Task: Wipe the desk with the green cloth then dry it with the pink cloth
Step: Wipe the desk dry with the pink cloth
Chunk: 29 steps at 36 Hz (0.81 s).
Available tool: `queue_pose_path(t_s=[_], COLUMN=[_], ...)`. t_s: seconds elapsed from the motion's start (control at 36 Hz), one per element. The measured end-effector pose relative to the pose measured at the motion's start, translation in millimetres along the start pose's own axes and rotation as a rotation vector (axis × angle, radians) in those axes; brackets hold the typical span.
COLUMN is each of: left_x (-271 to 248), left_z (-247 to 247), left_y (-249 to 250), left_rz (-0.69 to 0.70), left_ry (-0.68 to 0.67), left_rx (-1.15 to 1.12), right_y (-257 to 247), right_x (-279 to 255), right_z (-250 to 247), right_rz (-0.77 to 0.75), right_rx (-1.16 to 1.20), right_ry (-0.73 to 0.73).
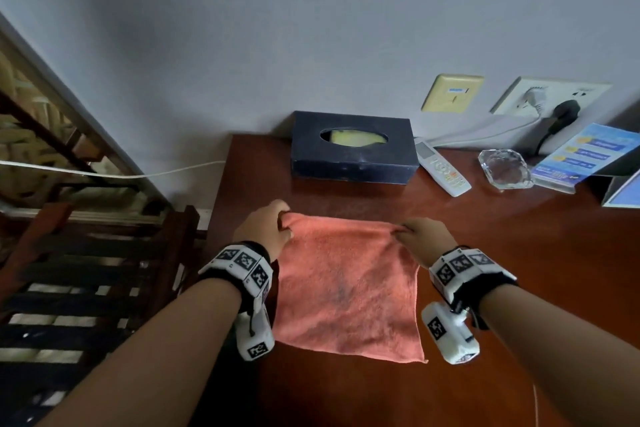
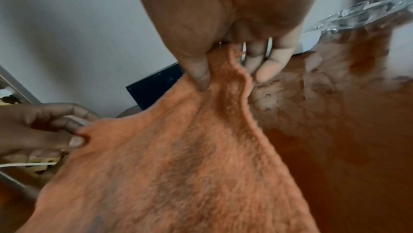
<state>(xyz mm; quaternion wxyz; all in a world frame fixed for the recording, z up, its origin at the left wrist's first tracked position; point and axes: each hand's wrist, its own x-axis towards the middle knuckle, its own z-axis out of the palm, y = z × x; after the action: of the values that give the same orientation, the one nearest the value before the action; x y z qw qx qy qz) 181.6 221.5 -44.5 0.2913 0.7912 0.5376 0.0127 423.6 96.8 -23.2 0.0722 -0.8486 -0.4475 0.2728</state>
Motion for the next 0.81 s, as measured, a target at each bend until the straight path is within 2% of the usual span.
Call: queue_pose_path(t_s=[0.08, 0.14, 0.22, 0.31, 0.39, 0.5, 0.64, 0.75, 0.81], left_x=[-1.6, -13.4, -34.2, -49.7, -55.0, -49.2, -39.2, -42.0, -45.5], left_z=[9.5, 19.3, 35.9, 49.2, 58.4, 60.1, 49.6, 30.3, 20.0], left_y=[1.7, 5.1, 10.2, 11.6, 8.1, 2.6, 3.9, -8.1, -19.8], left_rz=[0.067, 0.219, 0.358, 0.305, 0.251, 0.239, 0.241, 0.142, 0.108], left_ry=[0.070, 0.089, -0.053, -0.282, -0.352, -0.357, -0.367, -0.227, -0.201], left_rx=[0.138, 0.223, 0.357, 0.527, 0.601, 0.635, 0.620, 0.466, 0.448], right_y=[-0.9, -6.1, -22.3, -36.1, -45.4, -48.7, -42.1, -42.5, -43.8], right_x=[2.9, -5.8, -26.9, -44.8, -53.7, -47.1, -39.4, -34.8, -30.4], right_z=[8.6, 17.8, 38.3, 69.6, 99.8, 123.2, 128.1, 128.2, 126.6], right_rz=[0.023, -0.028, -0.146, -0.212, -0.250, -0.221, -0.213, -0.215, -0.210], right_rx=[-0.127, -0.216, -0.249, -0.299, -0.305, -0.304, -0.298, -0.300, -0.304], right_ry=[0.055, 0.088, 0.070, -0.084, -0.169, -0.178, -0.160, -0.171, -0.168])
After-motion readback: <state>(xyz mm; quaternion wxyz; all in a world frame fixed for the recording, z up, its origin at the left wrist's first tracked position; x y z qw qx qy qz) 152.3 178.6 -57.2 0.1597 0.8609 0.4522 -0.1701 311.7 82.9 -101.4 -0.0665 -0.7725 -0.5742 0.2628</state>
